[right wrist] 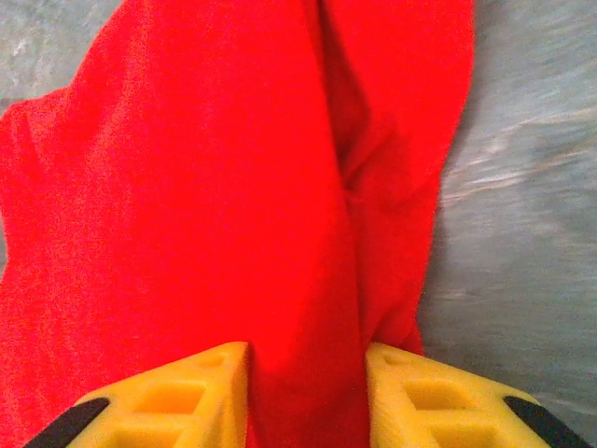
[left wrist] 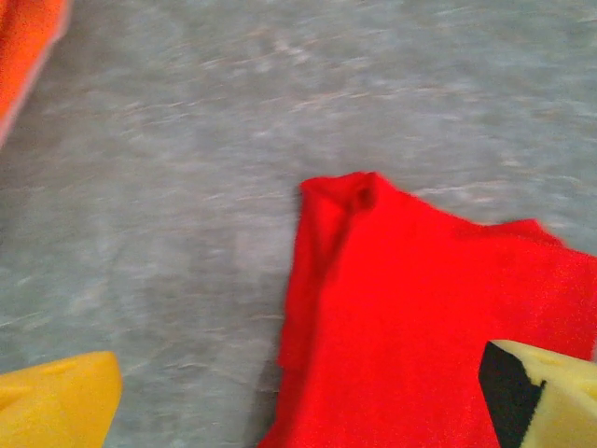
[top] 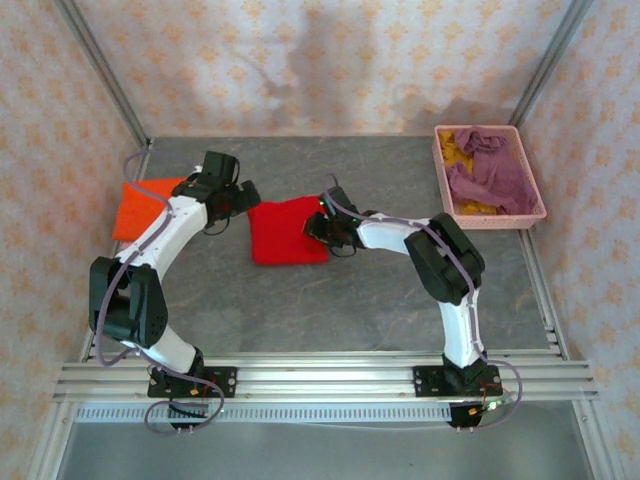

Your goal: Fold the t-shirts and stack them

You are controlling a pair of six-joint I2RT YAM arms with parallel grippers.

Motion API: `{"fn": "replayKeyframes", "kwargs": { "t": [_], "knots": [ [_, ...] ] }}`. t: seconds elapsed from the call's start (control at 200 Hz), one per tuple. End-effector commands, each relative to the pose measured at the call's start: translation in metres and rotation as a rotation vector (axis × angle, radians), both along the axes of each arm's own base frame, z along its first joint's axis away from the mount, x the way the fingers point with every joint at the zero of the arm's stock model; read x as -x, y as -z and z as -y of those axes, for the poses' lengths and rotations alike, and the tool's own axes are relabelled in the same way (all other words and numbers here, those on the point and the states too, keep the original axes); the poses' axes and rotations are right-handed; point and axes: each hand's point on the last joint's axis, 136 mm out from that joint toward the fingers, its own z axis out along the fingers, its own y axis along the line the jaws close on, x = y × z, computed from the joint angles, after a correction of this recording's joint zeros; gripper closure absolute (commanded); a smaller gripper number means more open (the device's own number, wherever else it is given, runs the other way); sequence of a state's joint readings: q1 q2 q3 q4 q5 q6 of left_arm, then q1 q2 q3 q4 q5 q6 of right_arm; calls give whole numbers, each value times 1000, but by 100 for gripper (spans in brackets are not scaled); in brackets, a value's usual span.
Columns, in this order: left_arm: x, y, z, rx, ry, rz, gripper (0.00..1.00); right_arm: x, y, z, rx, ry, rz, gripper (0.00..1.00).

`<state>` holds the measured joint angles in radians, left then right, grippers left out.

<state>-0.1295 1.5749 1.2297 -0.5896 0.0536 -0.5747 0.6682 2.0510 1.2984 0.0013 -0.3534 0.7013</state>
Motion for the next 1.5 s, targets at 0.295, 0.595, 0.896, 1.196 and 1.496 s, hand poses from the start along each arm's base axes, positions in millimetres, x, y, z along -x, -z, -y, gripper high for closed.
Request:
{"fn": "replayKeyframes", "kwargs": {
  "t": [0.295,0.595,0.896,1.196,1.496],
  "knots": [
    [28,52,-9,97,52,-103,0,-4,-50,-17,-48,13,197,34],
    [0,92,21,226,157,-90,12,1,-41,-5,40,-103,189,29],
    [-14,118,29,269,169,-98,33,-14,-19,-23,61,-127,142,32],
    [-20,133,40,340,179,-101,32,-22,4,-30,100,-158,94,40],
    [-30,143,59,471,177,-77,35,-17,15,-37,67,-174,51,40]
  ]
}}
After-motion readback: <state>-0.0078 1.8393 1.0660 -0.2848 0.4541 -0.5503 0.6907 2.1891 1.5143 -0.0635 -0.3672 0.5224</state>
